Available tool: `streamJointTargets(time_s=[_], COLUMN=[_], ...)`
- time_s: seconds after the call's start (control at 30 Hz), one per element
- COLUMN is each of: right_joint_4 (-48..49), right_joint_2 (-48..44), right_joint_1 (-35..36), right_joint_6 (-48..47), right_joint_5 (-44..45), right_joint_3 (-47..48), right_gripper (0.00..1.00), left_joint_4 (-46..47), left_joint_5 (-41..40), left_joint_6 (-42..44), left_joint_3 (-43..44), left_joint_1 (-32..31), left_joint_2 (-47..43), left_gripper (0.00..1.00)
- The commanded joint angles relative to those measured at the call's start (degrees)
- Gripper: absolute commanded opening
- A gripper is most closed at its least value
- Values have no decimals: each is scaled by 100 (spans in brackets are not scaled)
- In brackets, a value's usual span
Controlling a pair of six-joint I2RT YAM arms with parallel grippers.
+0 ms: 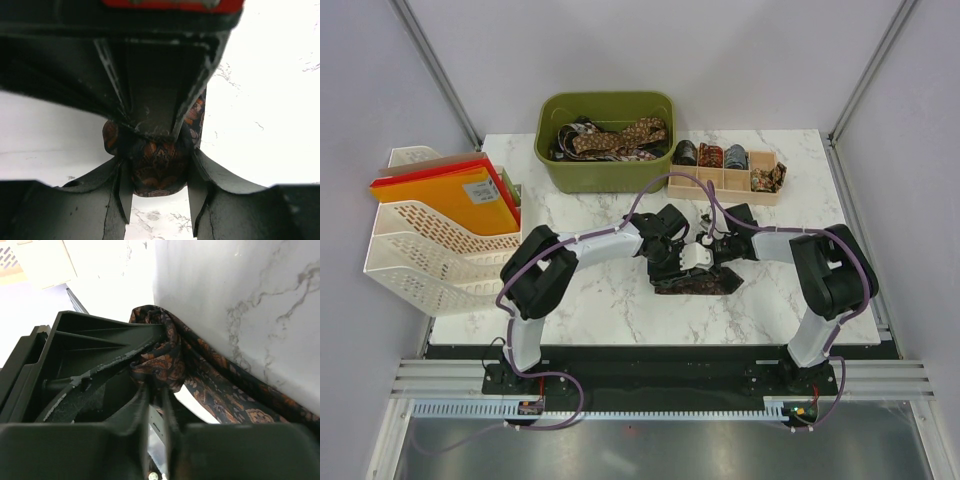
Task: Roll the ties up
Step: Roll the tie at the center of the board.
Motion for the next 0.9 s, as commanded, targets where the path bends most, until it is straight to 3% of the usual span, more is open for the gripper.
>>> streamJointTargets(time_s=[0.0, 0.03, 0.43, 0.87], right_joint_4=[207, 94, -856, -1033], right_joint_2=[72, 116, 397, 767], right_joint_1=[-53, -123, -211, -229], right_joint_6=[5, -4, -750, -883], right_joint_5=[214, 318, 978, 1251], right_joint_3=[-215, -224, 83, 347], right_gripper=[3, 0, 0, 0], left_joint_4=[-382, -382, 399, 1145], left_joint_5=[233, 260, 655, 752], left_joint_6=[157, 157, 79, 87], left_joint_3=[-394, -403, -781, -1440], left_joint_1=[-117, -100, 32, 252], left_joint_2=[372, 319, -858, -1466], left_gripper=[45, 47, 70, 83])
